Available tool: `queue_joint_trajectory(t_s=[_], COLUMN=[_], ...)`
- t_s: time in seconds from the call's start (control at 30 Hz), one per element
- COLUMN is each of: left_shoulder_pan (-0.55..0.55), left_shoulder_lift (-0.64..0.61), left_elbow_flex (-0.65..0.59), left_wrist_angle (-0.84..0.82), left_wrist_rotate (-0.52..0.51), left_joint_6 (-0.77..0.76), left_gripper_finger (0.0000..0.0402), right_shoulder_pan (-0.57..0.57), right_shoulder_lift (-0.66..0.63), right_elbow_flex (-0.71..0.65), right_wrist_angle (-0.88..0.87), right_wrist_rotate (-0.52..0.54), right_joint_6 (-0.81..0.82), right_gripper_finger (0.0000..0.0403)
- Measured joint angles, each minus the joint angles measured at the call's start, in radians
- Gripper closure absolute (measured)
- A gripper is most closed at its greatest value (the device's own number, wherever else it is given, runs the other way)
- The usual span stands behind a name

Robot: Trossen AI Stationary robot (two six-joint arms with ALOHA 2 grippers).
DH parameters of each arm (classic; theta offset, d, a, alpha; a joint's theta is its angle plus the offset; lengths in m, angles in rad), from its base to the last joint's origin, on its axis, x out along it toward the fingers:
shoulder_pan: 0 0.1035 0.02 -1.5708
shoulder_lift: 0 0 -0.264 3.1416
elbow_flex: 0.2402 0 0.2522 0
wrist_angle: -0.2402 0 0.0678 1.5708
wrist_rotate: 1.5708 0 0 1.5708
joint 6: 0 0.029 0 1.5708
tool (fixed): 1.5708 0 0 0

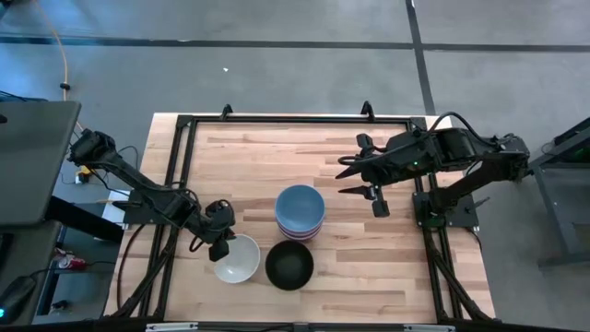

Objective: Nest bowls inside each other
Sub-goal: Stack the white bowl on top of the blue bowl

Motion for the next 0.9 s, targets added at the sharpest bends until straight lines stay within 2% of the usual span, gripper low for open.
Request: queue_joint_trajectory(t_s=[0.33,0.63,0.9], left_shoulder_pan=[0.032,0.150,0.240], left_shoulder_lift=[-0.028,-0.135,-0.172], left_elbow_flex=[0.000,0.002,0.136], left_wrist_angle=[0.008,0.006,-0.124], left_wrist_rotate=[-0.014,0.097,0.112], left_joint_6=[0.063,0.158,0.280], left_gripper_finger=[0.0397,0.0400,0.0400], right_shoulder_pan=[0.000,0.000,0.000], right_shoulder_lift=[0.000,0.000,0.000], right_elbow_flex=[0.000,0.000,0.000], right_wrist_angle=[-0.006,-0.007,-0.024], right_wrist_rotate=[0.000,0.000,0.000], right_joint_6=[-0.002,0.003,0.003], right_gripper_finger=[0.0261,0.0261,0.0261])
